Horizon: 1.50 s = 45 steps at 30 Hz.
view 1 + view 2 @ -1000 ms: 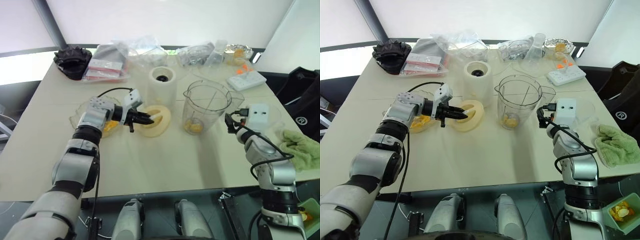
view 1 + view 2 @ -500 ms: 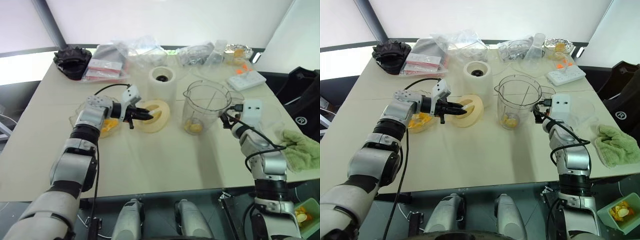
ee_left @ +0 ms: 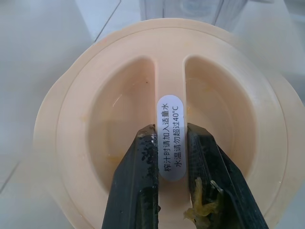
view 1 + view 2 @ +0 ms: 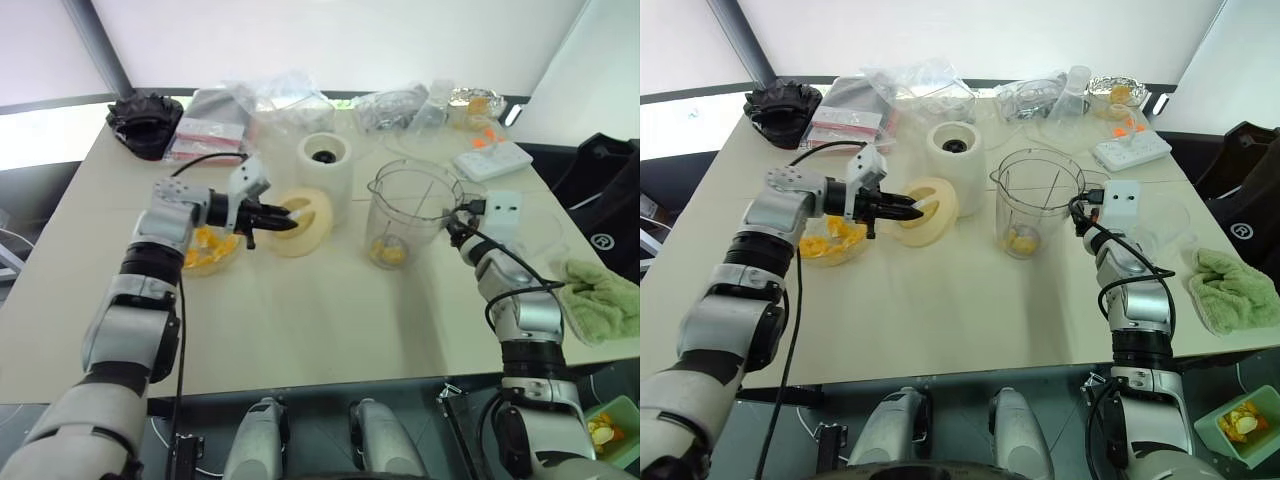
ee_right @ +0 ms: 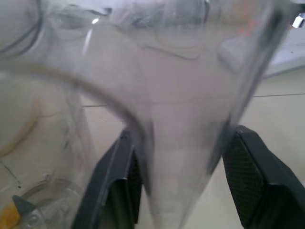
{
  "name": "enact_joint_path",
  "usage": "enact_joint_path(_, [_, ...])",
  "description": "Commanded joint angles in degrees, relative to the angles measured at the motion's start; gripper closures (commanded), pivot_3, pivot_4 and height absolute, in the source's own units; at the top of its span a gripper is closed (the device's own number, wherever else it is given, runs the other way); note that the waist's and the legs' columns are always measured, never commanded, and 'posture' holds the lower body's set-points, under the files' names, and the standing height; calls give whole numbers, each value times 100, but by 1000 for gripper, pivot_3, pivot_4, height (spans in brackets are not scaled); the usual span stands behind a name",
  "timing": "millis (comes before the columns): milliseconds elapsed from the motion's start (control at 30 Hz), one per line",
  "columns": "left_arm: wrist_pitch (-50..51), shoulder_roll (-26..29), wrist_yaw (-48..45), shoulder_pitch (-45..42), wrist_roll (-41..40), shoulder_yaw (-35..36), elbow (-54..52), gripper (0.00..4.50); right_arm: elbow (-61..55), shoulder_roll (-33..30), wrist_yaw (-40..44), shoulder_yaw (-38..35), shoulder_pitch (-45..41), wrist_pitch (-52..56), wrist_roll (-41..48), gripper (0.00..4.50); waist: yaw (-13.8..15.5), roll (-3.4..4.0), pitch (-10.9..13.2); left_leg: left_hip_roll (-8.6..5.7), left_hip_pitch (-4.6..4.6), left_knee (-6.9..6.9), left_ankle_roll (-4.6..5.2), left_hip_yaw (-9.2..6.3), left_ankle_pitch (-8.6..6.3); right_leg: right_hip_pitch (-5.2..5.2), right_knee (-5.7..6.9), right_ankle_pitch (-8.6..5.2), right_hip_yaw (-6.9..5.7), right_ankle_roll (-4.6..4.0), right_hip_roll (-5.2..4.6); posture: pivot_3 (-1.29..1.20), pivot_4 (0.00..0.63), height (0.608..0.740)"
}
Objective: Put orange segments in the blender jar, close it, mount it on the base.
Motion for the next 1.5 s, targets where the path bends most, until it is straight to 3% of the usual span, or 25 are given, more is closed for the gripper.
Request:
enact_joint_path(33, [419, 257, -294, -1066, -460, 354, -154, 4234, -590, 179, -89, -98, 24, 97, 110, 2184, 9, -1, 4, 0, -2, 0, -1, -1, 1, -2, 1, 0, 0, 0, 1, 0, 150, 740])
enact_joint_path(267, [411, 3, -448, -2994, -579, 460, 1116, 4234, -2086, 407, -73, 237, 599, 826, 139, 2184, 2, 4, 2, -2, -1, -9, -2, 4, 0, -4, -4, -7, 4, 11, 1, 0, 150, 740])
enact_joint_path(467, [221, -501, -979, -3644, -544, 373, 1707, 4234, -3050, 949, -371, 242, 909, 1564, 475, 2184, -38, 4, 3, 5, 2, -10, -2, -4, 1, -8, 3, -8, 5, 10, 14, 0, 150, 740])
enact_joint_path(800, [-22, -822, -1183, -3676, -532, 460, 1963, 4234, -3065, 1506, -815, 274, 912, 1486, 208, 2184, -152, 6, 5, 11, -2, -13, -1, -5, 0, -17, 5, -8, 9, 9, 20, 0, 150, 740])
enact_joint_path(1000, [77, -807, -1172, -3610, -581, 510, 1885, 4234, -2819, 1441, -756, 97, 748, 1453, 295, 2184, -151, 6, 5, 11, -3, -13, -1, -4, 0, -18, 5, -8, 10, 10, 20, 0, 150, 740])
enact_joint_path(1067, [117, -784, -1173, -3575, -593, 520, 1836, 4234, -2729, 1410, -680, 88, 734, 1477, 327, 2700, -151, 6, 5, 10, -3, -13, -1, -5, 0, -18, 5, -8, 10, 10, 20, 0, 150, 740])
enact_joint_path(1500, [515, -679, -1085, -3321, -699, 569, 1434, 4234, -2478, 1332, -405, 210, 701, 1374, 274, 2700, -146, 10, 8, 10, -5, -13, -1, -4, 1, -20, 7, -8, 11, 10, 19, 0, 150, 740])
